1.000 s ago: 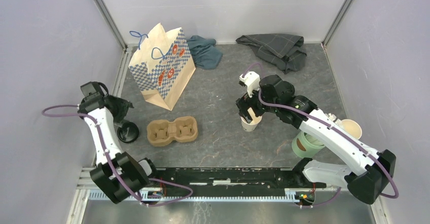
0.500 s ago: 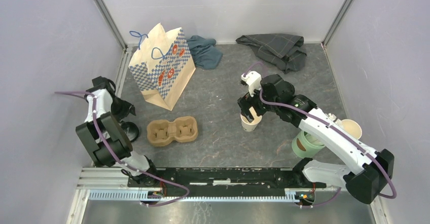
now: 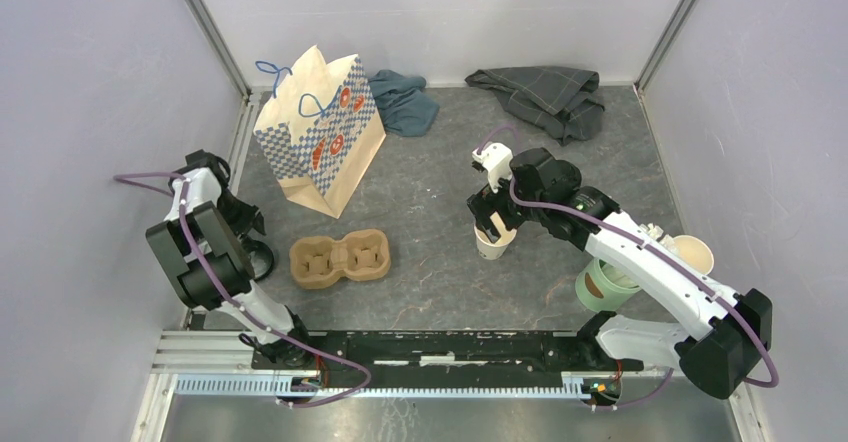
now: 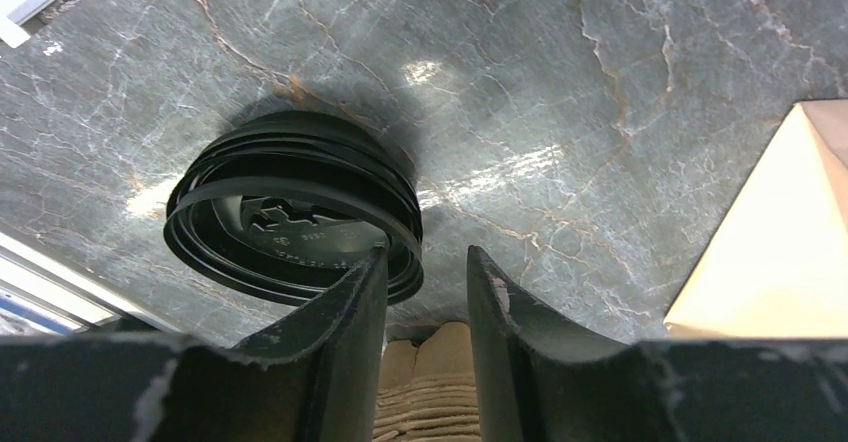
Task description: Pack the takeout coffee
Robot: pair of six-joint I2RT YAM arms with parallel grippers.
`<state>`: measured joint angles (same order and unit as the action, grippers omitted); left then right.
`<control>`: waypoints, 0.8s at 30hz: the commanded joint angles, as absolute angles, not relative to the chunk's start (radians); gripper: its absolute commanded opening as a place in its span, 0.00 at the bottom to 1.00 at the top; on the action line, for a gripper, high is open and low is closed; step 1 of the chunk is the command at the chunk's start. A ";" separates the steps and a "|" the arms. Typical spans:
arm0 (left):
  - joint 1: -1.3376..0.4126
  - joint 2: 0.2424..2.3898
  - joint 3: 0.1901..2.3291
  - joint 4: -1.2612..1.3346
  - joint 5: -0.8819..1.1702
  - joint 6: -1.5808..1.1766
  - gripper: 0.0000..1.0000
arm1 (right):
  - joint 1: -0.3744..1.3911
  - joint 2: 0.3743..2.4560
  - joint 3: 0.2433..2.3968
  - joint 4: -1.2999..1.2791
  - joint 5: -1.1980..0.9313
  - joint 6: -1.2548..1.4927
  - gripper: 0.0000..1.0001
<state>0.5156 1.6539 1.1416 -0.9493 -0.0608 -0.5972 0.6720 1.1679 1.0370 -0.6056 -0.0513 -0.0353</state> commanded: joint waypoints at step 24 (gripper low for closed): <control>0.523 1.703 1.205 -1.000 -0.106 -0.626 0.38 | 0.682 1.147 1.026 -0.580 -0.006 -0.069 0.95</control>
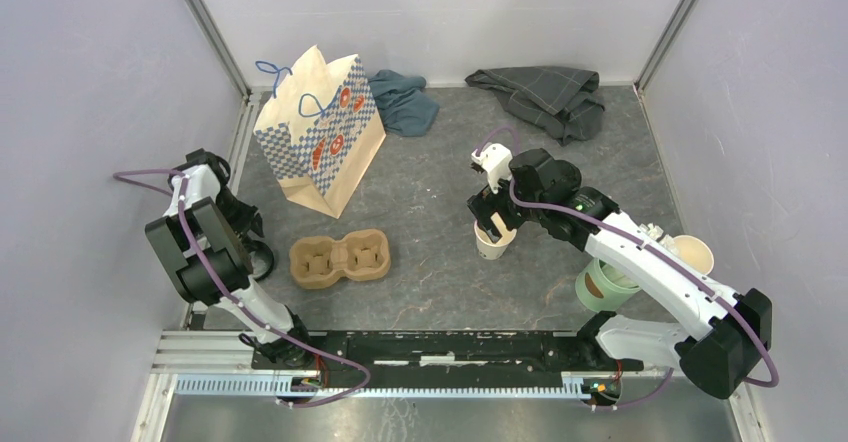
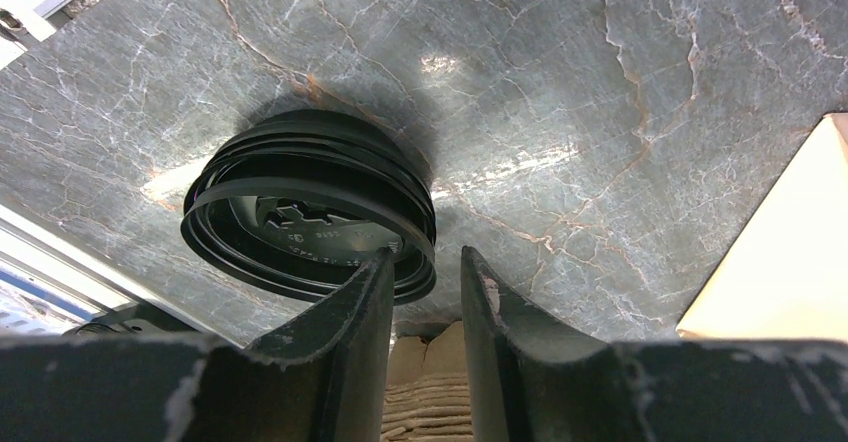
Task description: Pack the takeout coffee
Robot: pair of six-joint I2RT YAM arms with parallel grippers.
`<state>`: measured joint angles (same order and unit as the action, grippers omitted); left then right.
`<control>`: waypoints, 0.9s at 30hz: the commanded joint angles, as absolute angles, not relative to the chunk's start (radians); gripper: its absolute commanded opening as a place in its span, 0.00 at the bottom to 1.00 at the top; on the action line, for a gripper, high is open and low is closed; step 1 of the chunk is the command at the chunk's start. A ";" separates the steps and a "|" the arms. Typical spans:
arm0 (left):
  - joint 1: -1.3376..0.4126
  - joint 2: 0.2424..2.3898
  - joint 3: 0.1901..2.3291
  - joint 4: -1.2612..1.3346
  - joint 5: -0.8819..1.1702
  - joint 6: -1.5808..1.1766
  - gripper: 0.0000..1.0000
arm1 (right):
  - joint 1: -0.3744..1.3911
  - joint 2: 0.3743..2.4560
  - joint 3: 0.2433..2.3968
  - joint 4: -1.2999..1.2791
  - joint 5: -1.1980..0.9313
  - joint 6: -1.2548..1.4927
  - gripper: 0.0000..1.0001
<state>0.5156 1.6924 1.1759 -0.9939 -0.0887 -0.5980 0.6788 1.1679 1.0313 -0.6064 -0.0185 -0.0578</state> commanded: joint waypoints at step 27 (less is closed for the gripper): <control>0.524 1.731 1.223 -1.008 -0.131 -0.624 0.32 | 0.683 1.136 1.011 -0.573 -0.006 -0.074 0.95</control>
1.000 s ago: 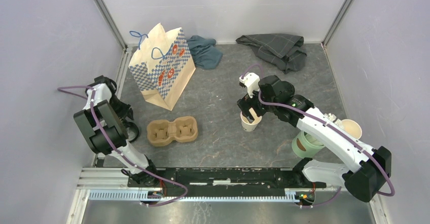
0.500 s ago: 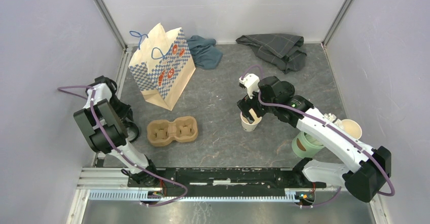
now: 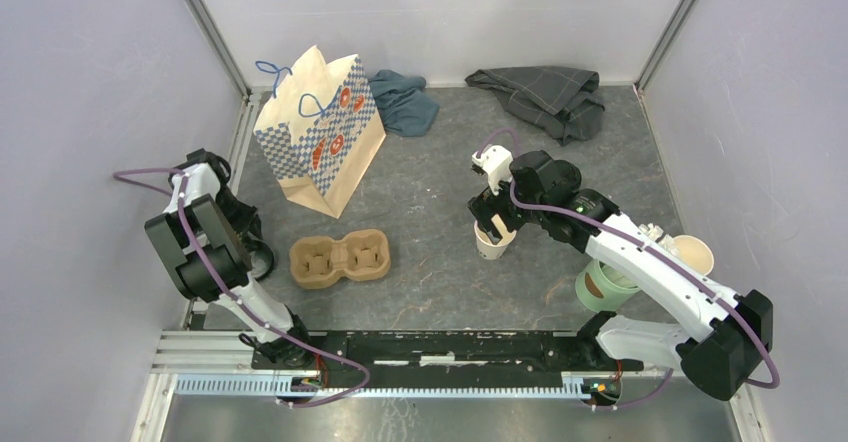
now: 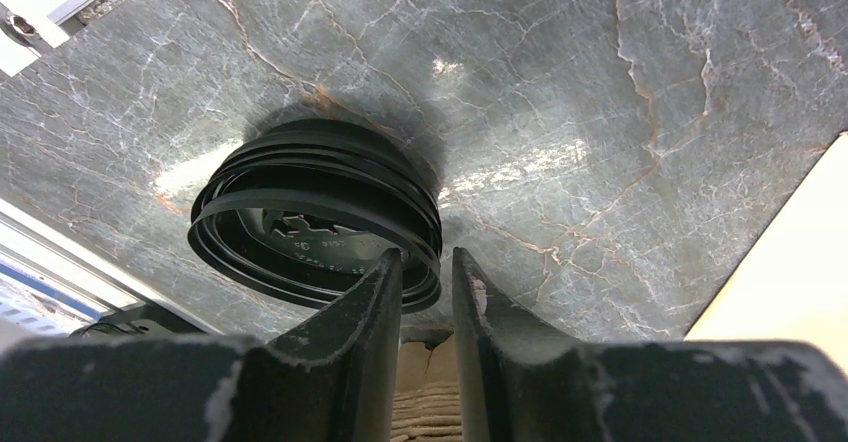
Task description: Pack the takeout coffee
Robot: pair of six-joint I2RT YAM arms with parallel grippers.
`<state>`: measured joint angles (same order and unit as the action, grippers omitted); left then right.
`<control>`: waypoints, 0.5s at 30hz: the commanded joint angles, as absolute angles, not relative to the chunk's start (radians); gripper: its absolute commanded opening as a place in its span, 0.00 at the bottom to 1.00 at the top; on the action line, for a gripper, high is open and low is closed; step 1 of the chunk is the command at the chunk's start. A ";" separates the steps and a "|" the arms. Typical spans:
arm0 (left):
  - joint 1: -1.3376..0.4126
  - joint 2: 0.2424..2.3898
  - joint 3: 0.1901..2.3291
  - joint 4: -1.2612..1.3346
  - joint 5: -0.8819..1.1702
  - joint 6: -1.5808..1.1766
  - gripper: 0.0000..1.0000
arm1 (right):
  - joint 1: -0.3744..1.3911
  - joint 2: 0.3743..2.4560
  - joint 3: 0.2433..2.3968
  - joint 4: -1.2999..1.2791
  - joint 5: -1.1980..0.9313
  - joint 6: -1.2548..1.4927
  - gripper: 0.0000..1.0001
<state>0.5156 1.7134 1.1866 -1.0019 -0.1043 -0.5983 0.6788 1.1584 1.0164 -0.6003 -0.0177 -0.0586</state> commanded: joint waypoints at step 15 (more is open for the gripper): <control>0.523 1.732 1.220 -1.001 -0.141 -0.626 0.22 | 0.682 1.132 1.009 -0.574 0.016 -0.074 0.95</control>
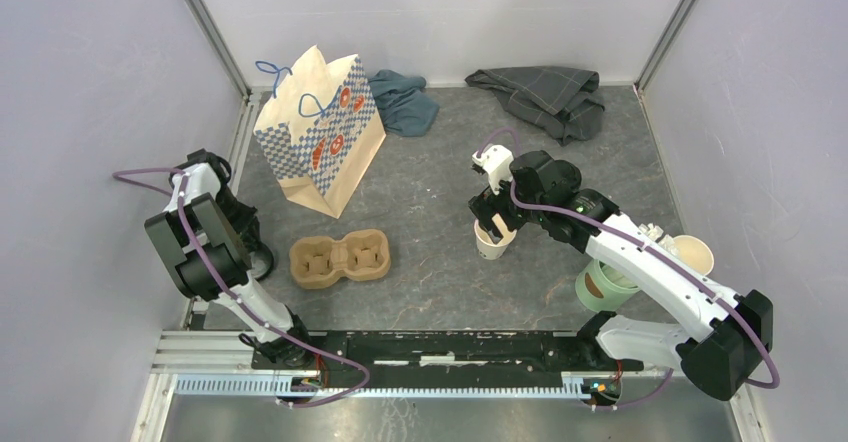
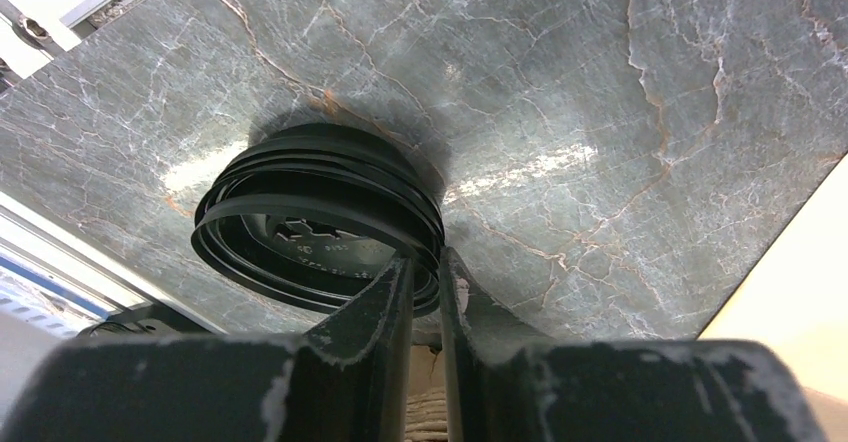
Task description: Pack the takeout coffee
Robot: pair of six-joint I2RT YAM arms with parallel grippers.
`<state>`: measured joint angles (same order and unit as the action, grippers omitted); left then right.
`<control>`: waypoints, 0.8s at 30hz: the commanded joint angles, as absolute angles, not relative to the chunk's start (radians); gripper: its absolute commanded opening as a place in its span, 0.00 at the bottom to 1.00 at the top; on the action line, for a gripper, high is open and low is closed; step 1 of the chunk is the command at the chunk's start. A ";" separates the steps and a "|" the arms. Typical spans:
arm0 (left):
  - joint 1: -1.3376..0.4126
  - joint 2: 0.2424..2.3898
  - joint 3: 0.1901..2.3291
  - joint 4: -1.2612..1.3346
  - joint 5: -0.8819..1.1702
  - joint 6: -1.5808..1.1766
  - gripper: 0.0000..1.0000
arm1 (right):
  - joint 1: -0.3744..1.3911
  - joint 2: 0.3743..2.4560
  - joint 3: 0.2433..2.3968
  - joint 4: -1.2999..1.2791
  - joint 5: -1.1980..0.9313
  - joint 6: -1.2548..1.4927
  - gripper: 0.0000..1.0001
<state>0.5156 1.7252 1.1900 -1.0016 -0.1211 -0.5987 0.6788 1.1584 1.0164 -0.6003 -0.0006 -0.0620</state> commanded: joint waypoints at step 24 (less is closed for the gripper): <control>0.522 1.451 1.290 -1.160 -0.011 -0.706 0.02 | 0.756 1.103 1.043 -0.579 0.065 -0.079 0.96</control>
<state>0.5156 1.5551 1.2526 -1.1126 -0.0757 -0.6491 0.7223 1.1290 1.0164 -0.5999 0.0139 -0.0689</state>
